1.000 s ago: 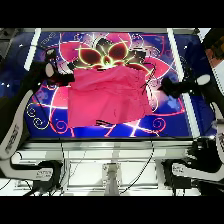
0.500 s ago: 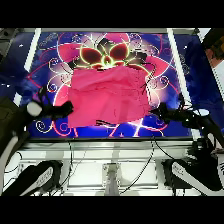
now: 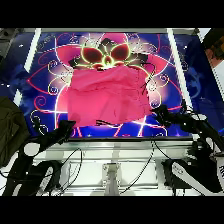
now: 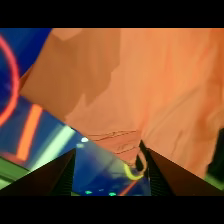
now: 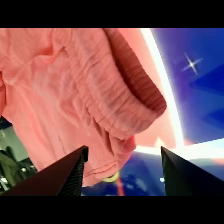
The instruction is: Fold the clothes and pants, and hang the long-sleeved shirts on hangers.
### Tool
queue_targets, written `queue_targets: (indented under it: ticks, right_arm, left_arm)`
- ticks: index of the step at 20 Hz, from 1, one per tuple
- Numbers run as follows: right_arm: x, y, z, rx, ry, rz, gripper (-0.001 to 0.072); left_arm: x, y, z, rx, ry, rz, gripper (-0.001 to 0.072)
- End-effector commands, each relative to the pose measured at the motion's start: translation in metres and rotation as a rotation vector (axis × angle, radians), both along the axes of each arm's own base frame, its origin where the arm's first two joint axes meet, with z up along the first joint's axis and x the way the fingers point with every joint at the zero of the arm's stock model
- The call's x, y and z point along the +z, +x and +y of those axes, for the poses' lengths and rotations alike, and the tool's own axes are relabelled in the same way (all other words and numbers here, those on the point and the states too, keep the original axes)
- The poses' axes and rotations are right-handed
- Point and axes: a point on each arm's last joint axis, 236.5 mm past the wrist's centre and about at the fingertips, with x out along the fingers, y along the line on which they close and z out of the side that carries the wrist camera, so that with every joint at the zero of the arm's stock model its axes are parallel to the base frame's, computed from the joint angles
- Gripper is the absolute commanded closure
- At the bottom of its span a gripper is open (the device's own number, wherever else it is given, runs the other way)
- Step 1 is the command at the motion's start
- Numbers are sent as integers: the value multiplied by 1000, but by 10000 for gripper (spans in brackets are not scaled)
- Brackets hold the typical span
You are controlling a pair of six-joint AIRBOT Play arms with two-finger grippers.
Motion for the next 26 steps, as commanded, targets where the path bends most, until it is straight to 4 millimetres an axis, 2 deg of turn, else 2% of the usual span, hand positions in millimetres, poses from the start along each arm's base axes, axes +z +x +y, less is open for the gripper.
queue_targets:
  ticks: [1, 8, 11, 14, 16, 17, 20, 21, 22, 24, 26]
  right_arm:
    - [-2, -9, 9, -3, 59, 65, 210]
    - [-3, -7, 14, -29, 115, 89, 210]
    - [-3, -6, 14, -30, 114, 89, 211]
    - [-3, -6, 13, -32, 112, 88, 210]
    - [-4, -5, 12, -36, 109, 87, 207]
    - [-4, -5, 12, -37, 109, 87, 155]
    - [-3, -6, 13, -67, 135, 119, 98]
    - [-4, -7, 16, -71, 140, 133, 96]
    - [-5, -8, 22, -53, 133, 134, 96]
    - [-11, -10, 39, -22, 110, 148, 96]
    - [-27, -5, 45, -71, 68, 178, 96]
  left_arm:
    - [-7, -5, 0, 73, -73, 41, 189]
    - [-49, 0, 11, 186, -92, 200, 188]
    - [-59, 6, 13, 189, -70, 194, 189]
    - [-60, 20, 26, 258, -48, 152, 189]
    - [-60, 23, 30, 272, -39, 142, 189]
    - [-60, 23, 30, 273, -39, 140, 189]
    - [-51, 34, 34, 290, -30, 102, 191]
    - [-46, 39, 36, 298, -25, 80, 195]
    - [-41, 44, 38, 303, -18, 59, 242]
    - [-34, 52, 41, 300, 6, 19, 247]
    - [-34, 52, 40, 296, 6, 21, 248]
